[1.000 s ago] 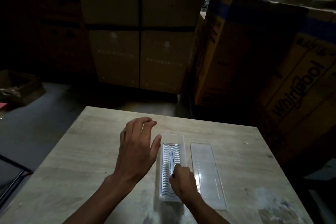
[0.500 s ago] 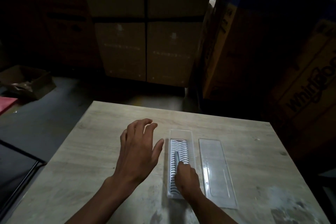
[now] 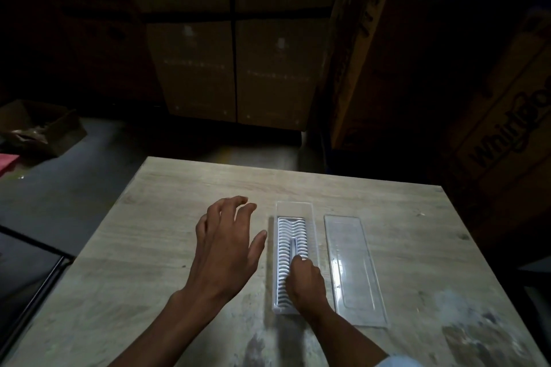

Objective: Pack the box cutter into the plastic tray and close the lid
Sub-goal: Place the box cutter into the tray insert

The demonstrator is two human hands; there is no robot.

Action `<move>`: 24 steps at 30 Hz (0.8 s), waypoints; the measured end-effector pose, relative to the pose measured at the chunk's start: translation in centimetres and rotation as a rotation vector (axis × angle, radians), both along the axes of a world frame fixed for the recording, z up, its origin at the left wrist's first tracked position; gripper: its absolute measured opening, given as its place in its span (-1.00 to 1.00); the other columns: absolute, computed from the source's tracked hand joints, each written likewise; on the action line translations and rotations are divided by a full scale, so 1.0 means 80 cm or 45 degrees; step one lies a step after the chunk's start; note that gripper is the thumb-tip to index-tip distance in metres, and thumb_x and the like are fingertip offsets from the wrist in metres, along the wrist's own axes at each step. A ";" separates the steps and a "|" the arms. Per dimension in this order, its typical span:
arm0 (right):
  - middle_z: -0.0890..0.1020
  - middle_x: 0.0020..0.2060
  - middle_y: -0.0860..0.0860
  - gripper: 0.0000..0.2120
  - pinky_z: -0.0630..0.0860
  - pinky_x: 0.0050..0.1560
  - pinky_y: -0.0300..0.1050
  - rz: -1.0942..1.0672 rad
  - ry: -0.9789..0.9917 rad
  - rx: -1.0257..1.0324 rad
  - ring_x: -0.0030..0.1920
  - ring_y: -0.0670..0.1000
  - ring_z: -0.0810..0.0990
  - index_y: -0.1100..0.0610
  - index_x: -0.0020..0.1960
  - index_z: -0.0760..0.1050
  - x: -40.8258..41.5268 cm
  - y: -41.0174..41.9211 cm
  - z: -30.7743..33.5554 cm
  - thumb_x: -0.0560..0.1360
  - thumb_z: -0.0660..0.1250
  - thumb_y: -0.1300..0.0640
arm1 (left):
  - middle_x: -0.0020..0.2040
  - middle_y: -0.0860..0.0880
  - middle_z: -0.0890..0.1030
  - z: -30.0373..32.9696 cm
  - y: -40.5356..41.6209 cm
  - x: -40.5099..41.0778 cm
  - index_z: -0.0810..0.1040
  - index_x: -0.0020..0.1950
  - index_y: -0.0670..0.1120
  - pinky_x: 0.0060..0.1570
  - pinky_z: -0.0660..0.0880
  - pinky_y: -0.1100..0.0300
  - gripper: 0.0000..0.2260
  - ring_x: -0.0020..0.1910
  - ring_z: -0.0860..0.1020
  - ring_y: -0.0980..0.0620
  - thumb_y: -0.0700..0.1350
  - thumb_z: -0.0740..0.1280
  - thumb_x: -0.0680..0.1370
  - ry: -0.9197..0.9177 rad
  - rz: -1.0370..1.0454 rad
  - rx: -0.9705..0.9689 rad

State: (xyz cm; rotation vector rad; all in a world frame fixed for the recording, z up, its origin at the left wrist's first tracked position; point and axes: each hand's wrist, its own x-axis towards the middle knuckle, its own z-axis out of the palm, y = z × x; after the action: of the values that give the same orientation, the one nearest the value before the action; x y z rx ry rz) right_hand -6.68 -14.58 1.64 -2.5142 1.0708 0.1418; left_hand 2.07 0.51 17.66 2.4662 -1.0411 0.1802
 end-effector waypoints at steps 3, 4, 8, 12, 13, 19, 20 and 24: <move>0.63 0.16 0.12 -0.76 0.61 0.19 0.04 0.000 -0.014 0.004 0.17 0.17 0.64 0.13 0.24 0.45 0.000 0.001 -0.004 0.59 0.24 0.19 | 0.38 -0.07 0.49 -0.001 -0.004 -0.003 0.46 0.35 -0.04 0.27 0.42 -0.15 -0.57 0.39 0.40 -0.12 0.08 0.34 0.53 0.007 -0.012 0.001; 0.63 0.16 0.12 -0.76 0.62 0.19 0.04 -0.011 -0.020 0.007 0.17 0.16 0.65 0.13 0.25 0.45 0.000 0.002 -0.005 0.59 0.25 0.19 | 0.38 -0.07 0.49 -0.001 -0.006 -0.004 0.46 0.35 -0.04 0.27 0.43 -0.16 -0.57 0.39 0.40 -0.12 0.08 0.34 0.53 0.009 -0.017 -0.002; 0.65 0.15 0.11 -0.75 0.63 0.17 0.06 -0.051 -0.020 0.016 0.15 0.16 0.67 0.13 0.25 0.47 0.005 0.002 -0.006 0.58 0.29 0.18 | 0.38 -0.07 0.49 -0.001 -0.013 -0.008 0.46 0.35 -0.04 0.26 0.44 -0.18 -0.55 0.39 0.41 -0.12 0.12 0.25 0.51 0.033 -0.027 -0.002; 0.65 0.14 0.12 -0.75 0.64 0.16 0.06 -0.061 -0.030 0.021 0.13 0.16 0.67 0.13 0.26 0.47 0.006 0.000 -0.010 0.59 0.29 0.19 | 0.38 -0.07 0.49 -0.007 -0.017 -0.011 0.46 0.35 -0.03 0.26 0.43 -0.17 -0.56 0.39 0.41 -0.12 0.11 0.29 0.53 0.037 -0.038 0.029; 0.65 0.14 0.12 -0.75 0.64 0.16 0.06 -0.057 -0.030 0.019 0.13 0.15 0.67 0.14 0.26 0.47 0.006 -0.001 -0.012 0.58 0.29 0.19 | 0.38 -0.07 0.49 -0.009 -0.018 -0.012 0.46 0.35 -0.03 0.26 0.43 -0.17 -0.57 0.39 0.41 -0.13 0.10 0.32 0.53 0.038 -0.038 0.039; 0.63 0.15 0.16 -0.75 0.61 0.15 0.04 -0.029 -0.023 -0.033 0.15 0.18 0.65 0.17 0.27 0.46 0.005 -0.003 -0.016 0.59 0.25 0.24 | 0.37 -0.08 0.50 -0.017 -0.021 -0.014 0.46 0.35 -0.03 0.26 0.43 -0.18 -0.57 0.38 0.41 -0.13 0.08 0.36 0.52 0.055 -0.044 0.053; 0.62 0.16 0.16 -0.74 0.60 0.15 0.04 -0.031 -0.021 -0.038 0.16 0.18 0.65 0.18 0.27 0.46 0.005 -0.002 -0.016 0.60 0.24 0.24 | 0.37 -0.08 0.49 -0.018 -0.021 -0.013 0.46 0.35 -0.03 0.26 0.43 -0.18 -0.57 0.39 0.40 -0.13 0.06 0.37 0.52 0.054 -0.049 0.050; 0.62 0.17 0.15 -0.72 0.62 0.16 0.02 -0.049 -0.044 -0.022 0.15 0.16 0.65 0.16 0.30 0.45 0.006 -0.001 -0.020 0.60 0.28 0.20 | 0.38 -0.06 0.48 -0.023 -0.023 -0.013 0.45 0.36 -0.02 0.27 0.42 -0.15 -0.57 0.39 0.39 -0.10 0.07 0.37 0.52 0.046 -0.052 0.064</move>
State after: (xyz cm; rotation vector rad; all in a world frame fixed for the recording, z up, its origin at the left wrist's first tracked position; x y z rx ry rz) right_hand -6.23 -14.68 0.07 -2.5007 1.1103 0.0787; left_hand 1.03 -1.32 15.86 2.4814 -1.0921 0.0968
